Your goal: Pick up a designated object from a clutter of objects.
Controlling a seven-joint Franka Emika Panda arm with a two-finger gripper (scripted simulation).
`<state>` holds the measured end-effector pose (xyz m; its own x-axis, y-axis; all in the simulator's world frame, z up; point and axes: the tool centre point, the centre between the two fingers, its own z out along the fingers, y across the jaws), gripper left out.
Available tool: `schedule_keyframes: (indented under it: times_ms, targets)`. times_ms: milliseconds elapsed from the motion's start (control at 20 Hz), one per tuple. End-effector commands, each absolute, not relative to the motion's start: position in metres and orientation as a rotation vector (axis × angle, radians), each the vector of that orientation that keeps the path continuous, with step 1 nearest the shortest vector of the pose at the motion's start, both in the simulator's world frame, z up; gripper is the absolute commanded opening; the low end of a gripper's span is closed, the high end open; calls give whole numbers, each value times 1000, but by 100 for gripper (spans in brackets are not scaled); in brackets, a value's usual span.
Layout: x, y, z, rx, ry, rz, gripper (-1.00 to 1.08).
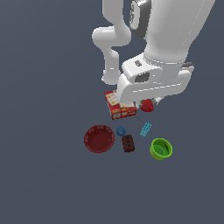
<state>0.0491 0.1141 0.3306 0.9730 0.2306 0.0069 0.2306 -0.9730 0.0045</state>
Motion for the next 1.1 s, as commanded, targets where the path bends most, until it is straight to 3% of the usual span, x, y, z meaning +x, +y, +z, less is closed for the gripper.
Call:
schedule_keyframes:
  times_ms: [0,1050]
  targets:
    - [57,123,345,3117,364,10,-100]
    - [105,173,418,3120,366,1,-100]
